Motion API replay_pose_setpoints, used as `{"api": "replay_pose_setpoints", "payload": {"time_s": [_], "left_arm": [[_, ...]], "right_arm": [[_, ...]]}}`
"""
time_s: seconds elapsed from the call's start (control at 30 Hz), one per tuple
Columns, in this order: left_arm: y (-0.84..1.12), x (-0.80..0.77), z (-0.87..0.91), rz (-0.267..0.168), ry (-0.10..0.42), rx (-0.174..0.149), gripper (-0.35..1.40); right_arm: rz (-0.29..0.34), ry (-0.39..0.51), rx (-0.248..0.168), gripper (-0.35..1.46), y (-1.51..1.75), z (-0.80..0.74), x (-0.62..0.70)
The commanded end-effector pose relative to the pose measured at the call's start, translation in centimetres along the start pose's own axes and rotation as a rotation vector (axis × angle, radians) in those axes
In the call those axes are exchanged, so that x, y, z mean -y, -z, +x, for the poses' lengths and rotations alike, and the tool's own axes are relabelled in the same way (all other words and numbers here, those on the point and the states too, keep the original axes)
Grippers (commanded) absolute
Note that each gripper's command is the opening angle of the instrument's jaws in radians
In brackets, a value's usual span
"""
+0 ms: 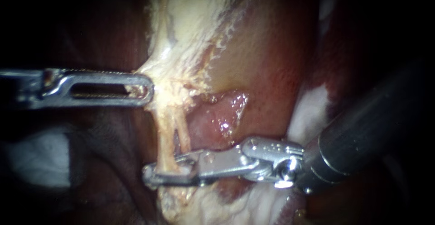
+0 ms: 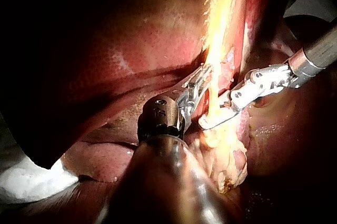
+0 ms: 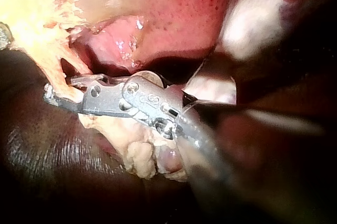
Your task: Going back second clip left tube
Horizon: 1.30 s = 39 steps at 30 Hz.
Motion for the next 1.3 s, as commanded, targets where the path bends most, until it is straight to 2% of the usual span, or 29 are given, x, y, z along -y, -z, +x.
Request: {"api": "replay_pose_setpoints", "payload": {"time_s": [0.03,0.2,0.23,0.3,0.33,0.43,0.57,0.9,1.13,1.3], "left_arm": [[0.00,0.00,0.00,0.000,0.000,0.000,-0.35],[0.00,0.00,0.00,0.000,0.000,0.000,-0.35],[0.00,0.00,0.00,0.000,0.000,0.000,-0.35],[0.00,0.00,0.00,0.000,0.000,0.000,-0.35],[0.00,0.00,0.00,0.000,0.000,0.000,-0.35],[0.00,0.01,0.00,0.000,0.000,0.000,-0.35],[0.00,0.01,0.00,0.000,0.000,0.000,-0.35],[0.00,0.06,0.02,-0.002,0.001,0.002,-0.35],[0.01,0.07,0.02,-0.002,0.002,0.002,-0.35],[0.01,0.07,0.02,-0.002,0.002,0.002,-0.35]], "right_arm": [[0.001,0.001,0.000,-0.35,0.00,0.00,0.00],[0.003,0.013,0.000,-0.35,0.00,0.01,0.00],[0.008,0.019,0.001,-0.29,0.00,0.01,0.00],[0.010,0.044,0.001,0.10,-0.01,0.02,0.01],[0.014,0.043,-0.014,0.31,-0.03,0.04,0.01],[0.018,0.090,-0.048,0.51,-0.07,0.07,0.00],[0.018,0.156,-0.079,0.58,-0.14,0.10,-0.01],[-0.025,0.321,-0.116,0.60,-0.19,0.17,-0.14],[-0.056,0.370,-0.124,0.60,-0.09,0.24,-0.21],[-0.061,0.375,-0.123,0.60,-0.02,0.21,-0.21]]}}
